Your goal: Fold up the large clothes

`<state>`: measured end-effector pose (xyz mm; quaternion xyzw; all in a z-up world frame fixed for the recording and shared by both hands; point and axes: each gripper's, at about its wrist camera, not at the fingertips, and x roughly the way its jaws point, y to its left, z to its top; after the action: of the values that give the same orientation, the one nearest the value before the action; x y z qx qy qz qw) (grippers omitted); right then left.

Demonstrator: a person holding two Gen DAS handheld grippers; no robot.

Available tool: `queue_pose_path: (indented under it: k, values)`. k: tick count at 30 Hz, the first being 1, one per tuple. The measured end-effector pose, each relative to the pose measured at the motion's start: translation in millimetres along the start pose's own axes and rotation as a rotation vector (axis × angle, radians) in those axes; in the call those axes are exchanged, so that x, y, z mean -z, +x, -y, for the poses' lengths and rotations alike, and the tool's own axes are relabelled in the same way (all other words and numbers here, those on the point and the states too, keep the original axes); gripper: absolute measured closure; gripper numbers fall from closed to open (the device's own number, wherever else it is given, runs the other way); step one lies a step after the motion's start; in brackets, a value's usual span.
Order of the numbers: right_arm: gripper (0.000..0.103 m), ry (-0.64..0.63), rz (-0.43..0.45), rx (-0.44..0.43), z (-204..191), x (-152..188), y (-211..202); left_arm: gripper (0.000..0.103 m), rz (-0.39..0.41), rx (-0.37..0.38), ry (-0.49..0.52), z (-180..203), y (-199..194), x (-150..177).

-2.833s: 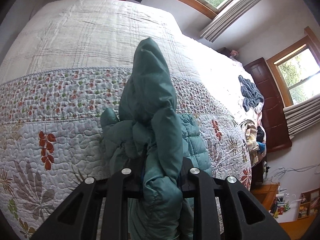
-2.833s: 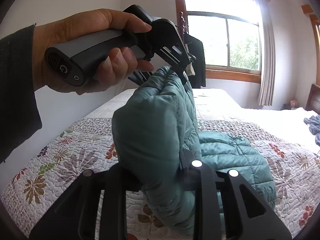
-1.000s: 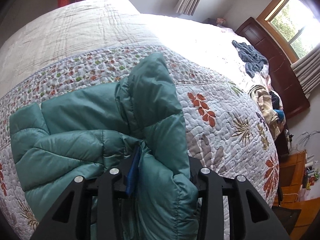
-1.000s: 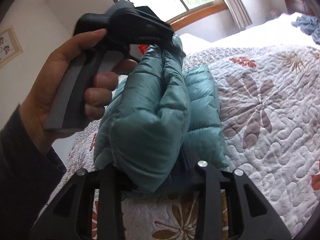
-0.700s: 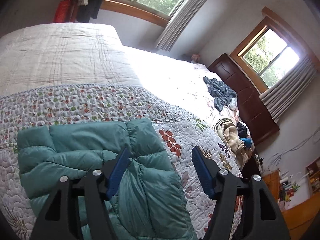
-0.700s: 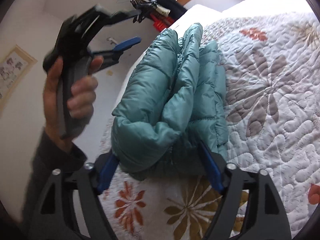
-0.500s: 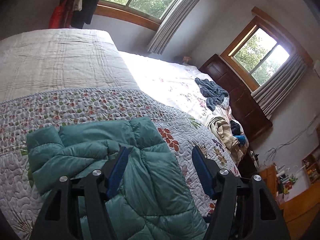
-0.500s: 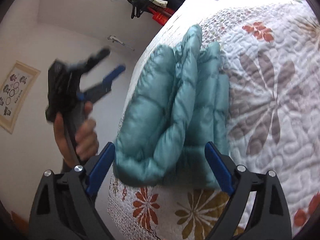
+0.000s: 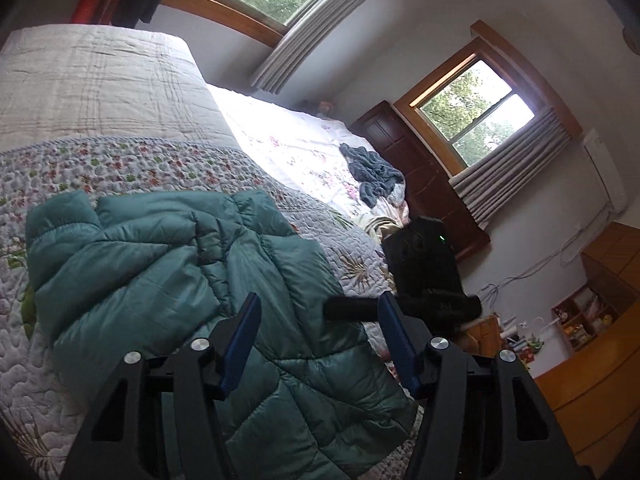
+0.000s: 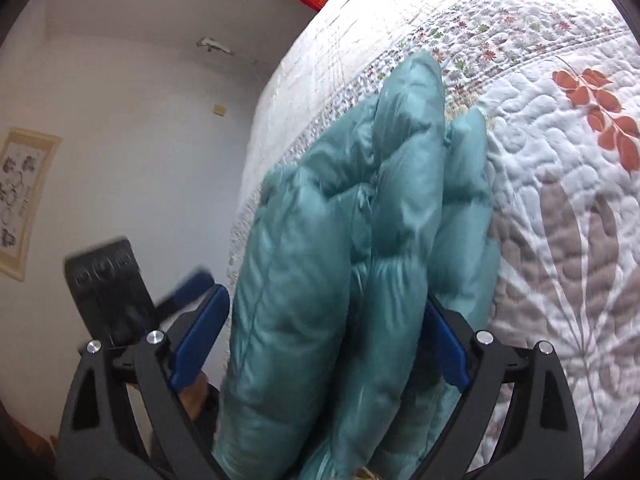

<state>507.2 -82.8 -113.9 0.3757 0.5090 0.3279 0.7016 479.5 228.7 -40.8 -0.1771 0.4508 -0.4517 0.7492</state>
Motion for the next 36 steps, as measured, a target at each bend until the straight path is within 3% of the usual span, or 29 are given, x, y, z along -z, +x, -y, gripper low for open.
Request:
queue_pose_path:
  k: [1, 4, 7, 12, 14, 16, 17, 18, 20, 22, 25, 28, 29, 30, 31, 34, 36]
  values:
    - [0.055, -0.012, 0.001, -0.02, 5.3, -2.1, -0.7, 0.044, -0.011, 0.021, -0.003, -0.1, 2.7, 2.9]
    - [0.073, -0.03, 0.029, -0.074, 27.1, 2.6, -8.7, 0.044, -0.044, 0.077, 0.002, 1.1, 10.6, 10.7]
    - [0.075, 0.068, 0.069, -0.161, 71.6, 19.9, -17.5, 0.044, -0.071, 0.133, 0.027, 7.6, 19.6, 18.3]
    - [0.074, 0.16, 0.088, -0.203, 119.2, 38.7, -11.8, 0.044, -0.17, 0.214, 0.062, 23.3, 50.3, 45.0]
    - [0.066, 0.133, 0.092, -0.202, 115.2, 40.9, -15.2, 0.044, -0.22, 0.205, 0.107, 34.3, 63.4, 57.5]
    - [0.042, 0.113, 0.105, -0.165, 105.3, 31.4, -24.0, 0.044, -0.251, 0.17, 0.118, 34.9, 73.5, 61.3]
    - [0.039, 0.09, 0.133, -0.115, 101.4, 31.2, -34.8, 0.044, -0.259, 0.16, 0.114, 32.9, 75.6, 62.3]
    - [0.038, 0.042, 0.188, -0.049, 87.8, 30.0, -50.6, 0.044, -0.261, 0.16, 0.108, 30.8, 75.9, 62.4]
    - [0.038, -0.01, 0.232, -0.042, 65.2, 28.3, -71.2, 0.044, -0.254, 0.17, 0.093, 27.8, 72.6, 60.9]
    - [0.038, -0.054, 0.22, -0.046, 46.4, 24.1, -72.7, 0.044, -0.23, 0.192, 0.092, 30.7, 66.0, 58.7]
    - [0.038, -0.036, 0.146, 0.025, 41.6, 14.0, -52.5, 0.044, -0.206, 0.227, 0.115, 44.8, 61.7, 58.5]
    - [0.045, -0.015, 0.089, 0.001, 44.7, 9.1, -33.5, 0.044, -0.215, 0.252, 0.123, 57.0, 70.1, 59.3]
    - [0.054, -0.008, 0.089, -0.022, 46.6, 8.5, -30.9, 0.044, -0.225, 0.266, 0.125, 60.4, 73.9, 60.5]
    - [0.07, -0.009, 0.092, -0.038, 46.5, 6.3, -29.8, 0.044, -0.238, 0.27, 0.136, 64.0, 78.7, 63.3]
    - [0.076, -0.017, 0.096, -0.046, 46.6, 5.9, -29.9, 0.044, -0.25, 0.26, 0.146, 66.6, 84.1, 66.9]
    - [0.079, -0.044, 0.124, -0.038, 46.4, 14.8, -39.9, 0.045, -0.291, 0.233, 0.139, 62.7, 96.6, 77.8]
    - [0.075, -0.049, 0.144, -0.049, 43.0, 22.2, -42.6, 0.048, -0.31, 0.224, 0.129, 56.8, 103.2, 84.6]
